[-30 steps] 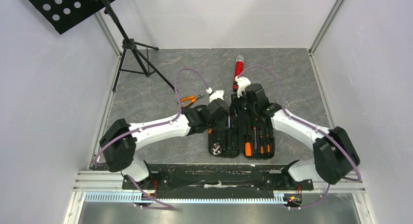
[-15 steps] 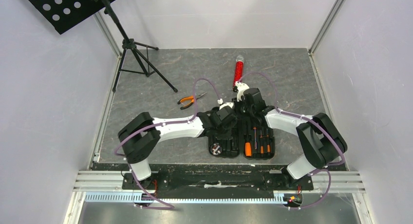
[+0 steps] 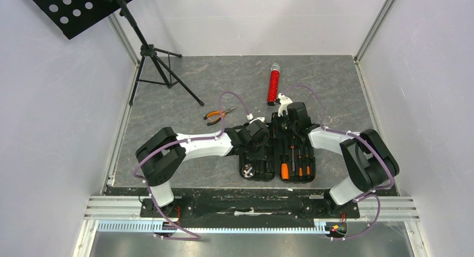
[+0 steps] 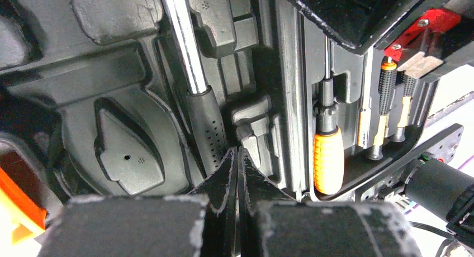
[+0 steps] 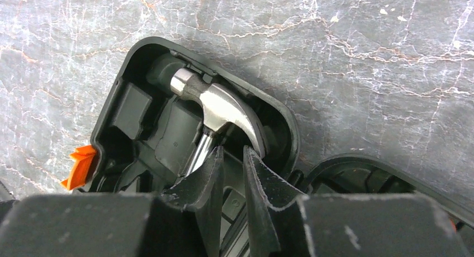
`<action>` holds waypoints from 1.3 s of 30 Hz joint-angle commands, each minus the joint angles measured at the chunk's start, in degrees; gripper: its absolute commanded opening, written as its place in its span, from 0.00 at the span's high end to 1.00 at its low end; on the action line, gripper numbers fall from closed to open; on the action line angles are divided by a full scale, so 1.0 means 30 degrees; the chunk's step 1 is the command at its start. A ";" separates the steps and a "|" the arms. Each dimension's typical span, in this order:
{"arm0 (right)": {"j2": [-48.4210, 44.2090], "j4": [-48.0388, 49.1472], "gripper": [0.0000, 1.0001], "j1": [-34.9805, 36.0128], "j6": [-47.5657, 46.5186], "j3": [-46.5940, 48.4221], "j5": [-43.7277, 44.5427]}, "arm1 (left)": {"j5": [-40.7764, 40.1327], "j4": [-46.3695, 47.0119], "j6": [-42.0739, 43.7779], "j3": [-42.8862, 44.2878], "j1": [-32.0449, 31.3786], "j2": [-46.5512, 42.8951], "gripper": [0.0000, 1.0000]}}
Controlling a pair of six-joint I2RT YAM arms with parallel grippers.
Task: Pack the tool kit
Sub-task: Place the hammer in the toolbox.
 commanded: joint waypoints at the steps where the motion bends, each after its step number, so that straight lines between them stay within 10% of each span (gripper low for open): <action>1: -0.0955 -0.1772 0.78 -0.0105 -0.0349 0.1406 -0.0885 | -0.0274 0.0948 0.0254 -0.0480 0.0165 -0.1476 0.95; 39: 0.2986 -0.0778 0.91 -0.1638 0.0823 0.0789 -0.1533 | -0.0450 -0.0080 -0.1614 -0.0612 0.0958 0.0318 0.98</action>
